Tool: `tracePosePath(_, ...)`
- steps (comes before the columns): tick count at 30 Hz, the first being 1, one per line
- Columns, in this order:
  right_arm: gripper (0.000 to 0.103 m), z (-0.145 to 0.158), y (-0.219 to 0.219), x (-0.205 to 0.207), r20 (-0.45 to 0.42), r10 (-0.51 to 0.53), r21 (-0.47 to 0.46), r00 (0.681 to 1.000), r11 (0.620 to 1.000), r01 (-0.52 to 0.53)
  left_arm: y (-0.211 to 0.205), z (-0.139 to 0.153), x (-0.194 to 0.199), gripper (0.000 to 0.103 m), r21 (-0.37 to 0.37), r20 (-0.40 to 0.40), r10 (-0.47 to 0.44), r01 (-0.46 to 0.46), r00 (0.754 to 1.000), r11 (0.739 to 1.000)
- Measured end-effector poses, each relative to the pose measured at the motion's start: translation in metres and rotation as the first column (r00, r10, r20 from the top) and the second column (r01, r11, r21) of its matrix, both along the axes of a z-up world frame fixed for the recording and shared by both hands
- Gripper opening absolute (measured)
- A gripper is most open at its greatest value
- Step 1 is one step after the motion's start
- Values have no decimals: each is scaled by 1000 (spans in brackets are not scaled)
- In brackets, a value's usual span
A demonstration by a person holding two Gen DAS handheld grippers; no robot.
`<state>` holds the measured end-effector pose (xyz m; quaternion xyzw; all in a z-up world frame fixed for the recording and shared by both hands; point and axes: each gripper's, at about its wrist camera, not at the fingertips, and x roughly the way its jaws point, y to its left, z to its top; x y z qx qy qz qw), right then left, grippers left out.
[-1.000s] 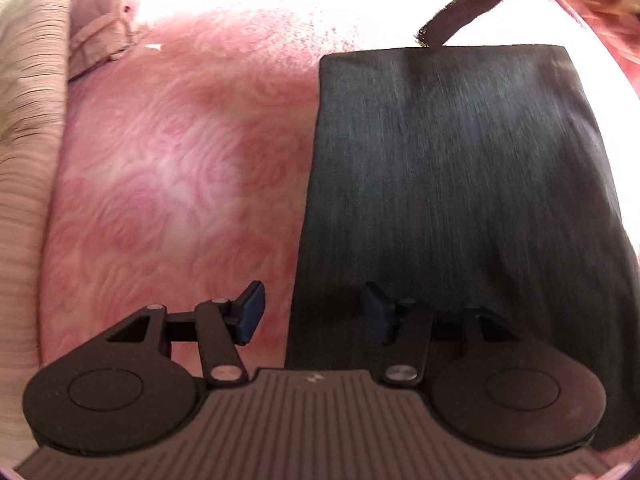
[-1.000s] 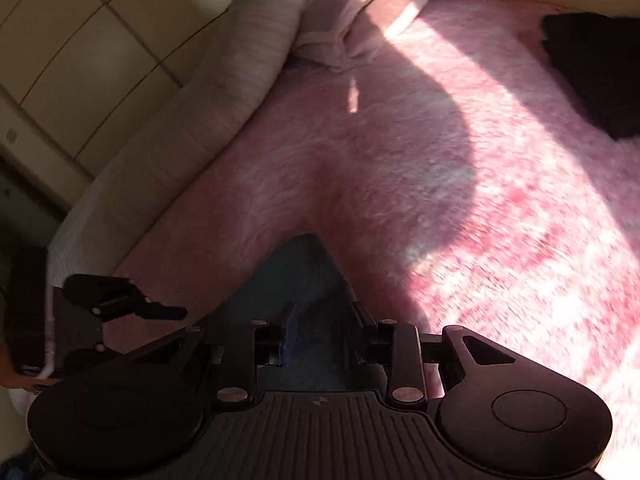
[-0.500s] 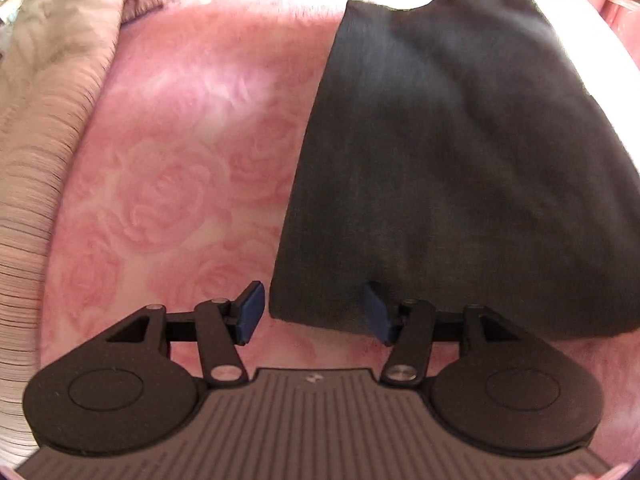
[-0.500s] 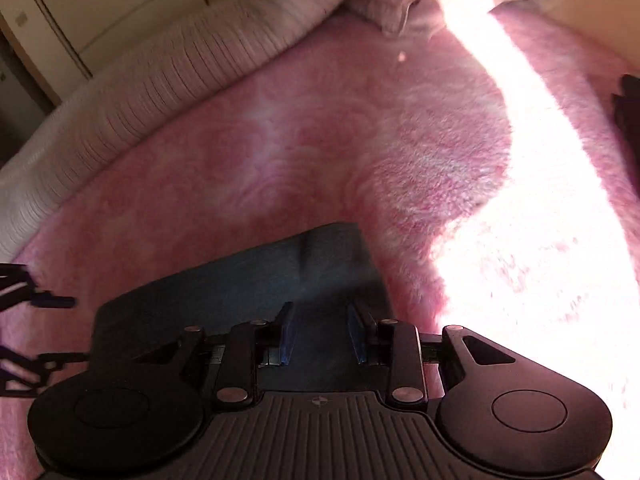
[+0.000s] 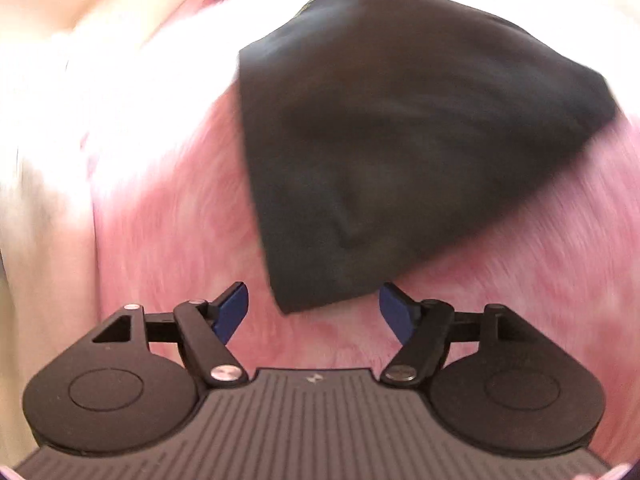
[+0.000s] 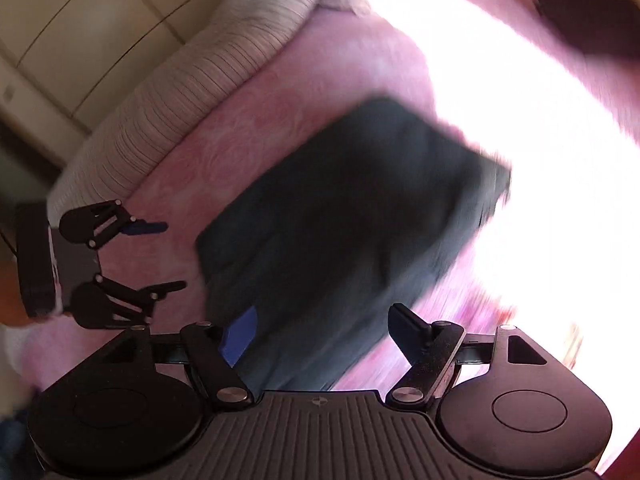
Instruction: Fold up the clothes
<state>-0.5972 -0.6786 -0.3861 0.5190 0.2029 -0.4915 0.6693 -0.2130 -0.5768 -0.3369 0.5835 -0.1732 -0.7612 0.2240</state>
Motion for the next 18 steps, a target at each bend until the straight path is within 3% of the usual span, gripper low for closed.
tracePosePath(2, 76, -22, 11, 2, 70, -89, 74, 994, 994, 83, 21, -11, 1, 70, -53, 54, -174, 177, 983, 983)
tracePosePath(4, 76, -42, 11, 2, 131, -190, 118, 973, 978, 175, 33, -27, 1, 70, -92, 102, -306, 315, 947, 945)
tracePosePath(6, 76, -61, 8, 2, 183, -268, 147, 946, 959, 244, 35, -44, 0, 69, -125, 155, -382, 401, 911, 907)
tracePosePath(9, 76, -82, 0, -4, 257, -335, 155, 907, 940, 303, 21, -68, -2, 60, -197, 230, -411, 456, 882, 868)
tracePosePath(11, 74, -91, -4, -13, 309, -364, 159, 879, 931, 329, 5, -78, -5, 60, -188, 250, -405, 454, 880, 871)
tracePosePath(13, 56, -97, -13, -24, 348, -376, 193, 859, 925, 326, -3, -80, -9, 51, -154, 243, -408, 450, 880, 879)
tracePosePath(15, 31, -102, -24, -35, 349, -363, 241, 864, 926, 292, -3, -74, -14, 36, -138, 245, -387, 427, 889, 894)
tracePosePath(18, 21, -93, -36, -49, 365, -304, 263, 880, 940, 215, 4, -58, -27, 29, -104, 236, -344, 376, 909, 921)
